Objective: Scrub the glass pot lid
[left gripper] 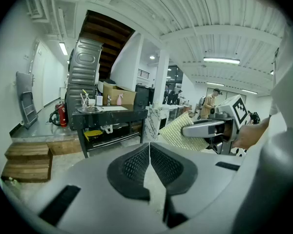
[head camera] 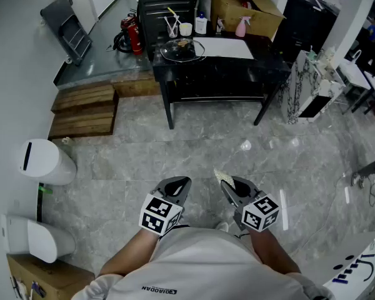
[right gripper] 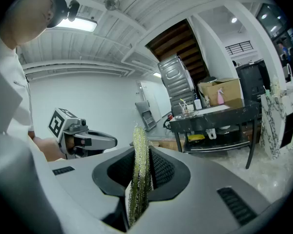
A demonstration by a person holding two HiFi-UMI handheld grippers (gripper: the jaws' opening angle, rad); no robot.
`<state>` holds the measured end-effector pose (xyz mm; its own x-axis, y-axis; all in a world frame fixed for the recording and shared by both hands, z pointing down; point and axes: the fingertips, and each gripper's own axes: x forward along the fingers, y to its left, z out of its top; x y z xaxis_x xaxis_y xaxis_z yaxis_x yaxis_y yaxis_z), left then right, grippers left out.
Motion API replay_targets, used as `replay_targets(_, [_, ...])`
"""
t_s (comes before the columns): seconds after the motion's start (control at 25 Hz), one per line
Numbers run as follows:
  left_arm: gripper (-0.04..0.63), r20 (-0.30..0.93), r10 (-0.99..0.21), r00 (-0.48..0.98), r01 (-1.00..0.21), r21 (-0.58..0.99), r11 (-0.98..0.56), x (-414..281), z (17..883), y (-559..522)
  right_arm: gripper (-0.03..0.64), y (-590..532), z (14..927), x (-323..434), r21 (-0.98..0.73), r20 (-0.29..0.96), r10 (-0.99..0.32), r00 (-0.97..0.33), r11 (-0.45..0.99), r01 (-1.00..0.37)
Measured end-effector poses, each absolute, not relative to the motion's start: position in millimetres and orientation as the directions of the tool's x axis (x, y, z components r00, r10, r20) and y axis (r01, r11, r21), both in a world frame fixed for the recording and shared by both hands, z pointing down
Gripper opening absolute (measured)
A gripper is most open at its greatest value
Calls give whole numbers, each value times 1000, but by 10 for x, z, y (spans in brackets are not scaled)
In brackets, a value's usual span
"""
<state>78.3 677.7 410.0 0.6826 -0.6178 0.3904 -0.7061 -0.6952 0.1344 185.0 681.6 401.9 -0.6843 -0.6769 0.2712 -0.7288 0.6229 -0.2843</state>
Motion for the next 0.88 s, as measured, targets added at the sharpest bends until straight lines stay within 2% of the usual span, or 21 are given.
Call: replay_targets(0.88, [18,407,-620,671,-724,178,-667,524,4213,6753,87,6823,4073,1669,-305,283,-663,-694,624,-720])
